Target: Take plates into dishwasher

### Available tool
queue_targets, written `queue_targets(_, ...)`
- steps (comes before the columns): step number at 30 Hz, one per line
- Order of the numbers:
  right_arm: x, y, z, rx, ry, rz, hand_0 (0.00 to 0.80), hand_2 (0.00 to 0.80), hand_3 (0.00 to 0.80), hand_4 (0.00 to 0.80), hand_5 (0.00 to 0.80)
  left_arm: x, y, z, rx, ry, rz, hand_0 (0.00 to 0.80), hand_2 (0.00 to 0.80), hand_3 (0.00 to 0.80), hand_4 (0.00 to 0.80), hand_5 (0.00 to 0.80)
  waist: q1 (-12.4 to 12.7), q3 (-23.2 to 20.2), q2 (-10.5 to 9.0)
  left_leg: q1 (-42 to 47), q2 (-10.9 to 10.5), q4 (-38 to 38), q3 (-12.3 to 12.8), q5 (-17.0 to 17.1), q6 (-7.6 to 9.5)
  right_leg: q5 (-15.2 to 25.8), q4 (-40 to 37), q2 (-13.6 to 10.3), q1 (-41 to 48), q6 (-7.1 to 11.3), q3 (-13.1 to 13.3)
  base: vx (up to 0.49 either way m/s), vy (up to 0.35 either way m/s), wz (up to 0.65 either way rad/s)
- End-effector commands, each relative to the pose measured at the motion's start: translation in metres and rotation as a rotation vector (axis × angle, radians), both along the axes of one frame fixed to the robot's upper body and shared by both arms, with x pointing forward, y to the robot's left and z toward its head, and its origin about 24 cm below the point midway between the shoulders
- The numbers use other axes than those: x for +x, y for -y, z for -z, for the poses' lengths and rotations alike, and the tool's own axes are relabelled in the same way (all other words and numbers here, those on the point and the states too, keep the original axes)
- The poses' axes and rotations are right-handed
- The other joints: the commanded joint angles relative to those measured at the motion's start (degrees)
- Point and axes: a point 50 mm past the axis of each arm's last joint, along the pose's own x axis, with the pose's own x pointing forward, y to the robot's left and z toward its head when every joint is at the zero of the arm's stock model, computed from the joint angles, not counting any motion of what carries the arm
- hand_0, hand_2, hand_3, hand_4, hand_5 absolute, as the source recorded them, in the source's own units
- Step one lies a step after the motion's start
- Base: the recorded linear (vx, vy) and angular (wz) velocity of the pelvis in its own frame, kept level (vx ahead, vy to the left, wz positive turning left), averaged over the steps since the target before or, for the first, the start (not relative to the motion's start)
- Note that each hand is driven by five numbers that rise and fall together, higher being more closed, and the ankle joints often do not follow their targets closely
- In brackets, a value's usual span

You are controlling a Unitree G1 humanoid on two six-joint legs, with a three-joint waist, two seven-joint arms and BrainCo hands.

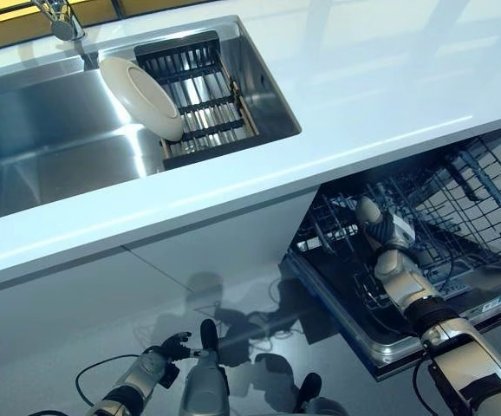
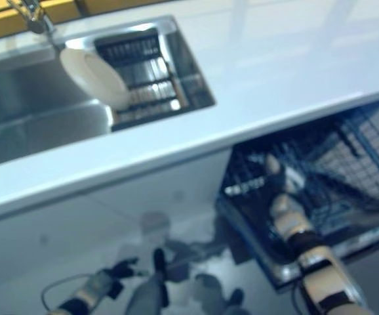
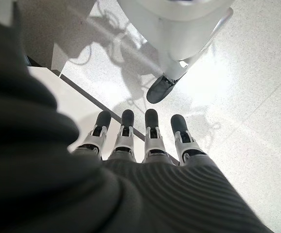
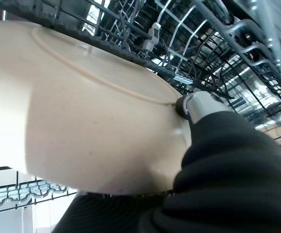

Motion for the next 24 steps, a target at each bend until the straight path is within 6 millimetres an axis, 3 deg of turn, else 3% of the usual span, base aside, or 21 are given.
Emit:
queue_targets(1,0.021,-0.017,-0.027,-0.02,0.048,-0.087,0.8,0.8,0.8,0.8,0.8,0.023,0.003,-0.012,0.045,0.037,0.101,0.0,0.0,0.0,0.0,0.0,1.8,1.7,-0.4,-2.2,-3.9,0.0,-0.6,-3.7,0.16,-1.0,4.7,-0.7,-1.3,-1.34,1.9,0.0,0.0,0.0)
queue_targets(17,0.02,-0.019,-0.006,0.013,-0.066,-0.049,0.8,0.8,0.8,0.8,0.8,0.032,0.008,-0.016,0.038,0.061,0.111,0.0,0.0,0.0,0.0,0.0,2.3,2.4,0.0,-2.3,-4.6,-0.2,-1.1,-4.1,0.54,-0.5,5.0,-1.1,-2.7,-1.12,1.7,-0.002,0.002,0.0)
queue_targets(24,0.018,-0.031,0.007,0.041,-0.13,-0.089,0.8,0.8,0.8,0.8,0.8,0.033,0.009,-0.017,0.039,0.061,0.113,0.0,0.0,0.0,0.0,0.0,2.3,2.3,0.05,-2.2,-4.9,-0.2,-1.0,-4.5,0.69,-0.3,5.1,-1.4,-3.2,-0.89,1.4,-0.011,0.01,0.04)
